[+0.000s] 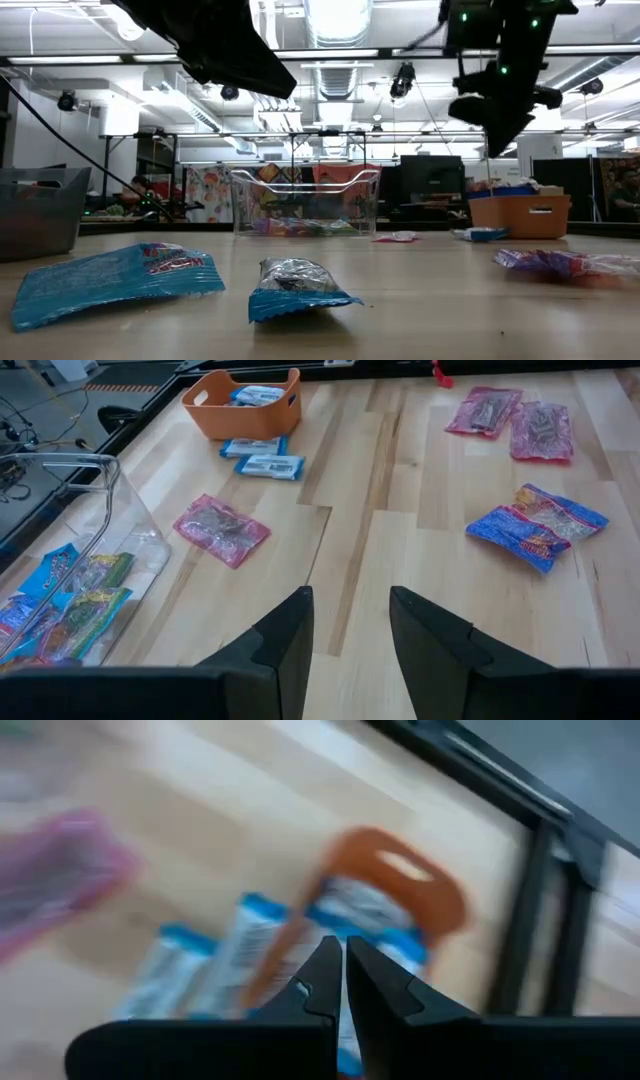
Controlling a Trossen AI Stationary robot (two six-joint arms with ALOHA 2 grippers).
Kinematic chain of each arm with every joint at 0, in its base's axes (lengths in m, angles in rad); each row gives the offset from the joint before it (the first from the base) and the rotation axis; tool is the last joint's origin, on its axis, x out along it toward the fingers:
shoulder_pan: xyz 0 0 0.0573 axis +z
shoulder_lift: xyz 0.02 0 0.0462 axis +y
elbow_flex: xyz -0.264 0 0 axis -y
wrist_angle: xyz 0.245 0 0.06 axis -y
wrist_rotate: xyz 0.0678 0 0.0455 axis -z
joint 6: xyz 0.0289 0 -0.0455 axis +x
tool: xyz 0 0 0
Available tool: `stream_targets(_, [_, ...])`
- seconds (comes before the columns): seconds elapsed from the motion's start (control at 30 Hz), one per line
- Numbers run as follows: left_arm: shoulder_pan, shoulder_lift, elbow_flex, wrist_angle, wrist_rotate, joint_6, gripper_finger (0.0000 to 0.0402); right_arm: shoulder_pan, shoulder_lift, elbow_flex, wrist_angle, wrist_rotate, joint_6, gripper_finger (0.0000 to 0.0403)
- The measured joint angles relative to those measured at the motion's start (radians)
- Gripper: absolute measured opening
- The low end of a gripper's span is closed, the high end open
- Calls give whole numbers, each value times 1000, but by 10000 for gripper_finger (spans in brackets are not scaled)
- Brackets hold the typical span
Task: Sort candy
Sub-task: Put the white chocolate into the orange bin
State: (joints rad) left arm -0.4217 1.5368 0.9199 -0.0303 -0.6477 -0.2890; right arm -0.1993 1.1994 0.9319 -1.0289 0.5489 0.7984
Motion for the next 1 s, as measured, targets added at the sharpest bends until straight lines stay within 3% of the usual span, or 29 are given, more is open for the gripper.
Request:
stream_targets(0.27, [0, 0, 0, 0, 0, 0, 118, -57, -28, -4, 57, -9, -94, 12])
stream_targets(0.47, [1, 11, 0, 2, 0, 17, 118, -34, -36, -3, 216, -232, -136, 12])
stream_targets(0.6, [1, 20, 0, 6, 0, 18, 118, 52, 22, -4, 272, -336, -125, 12])
stream_targets(0.8, [2, 21, 0, 6, 1, 31, 118, 185, 161, -4, 271, -370, -21, 12])
stream_targets(1.0, [3, 21, 0, 8, 0, 45, 118, 221, 307, -5, 265, -333, 70, 12])
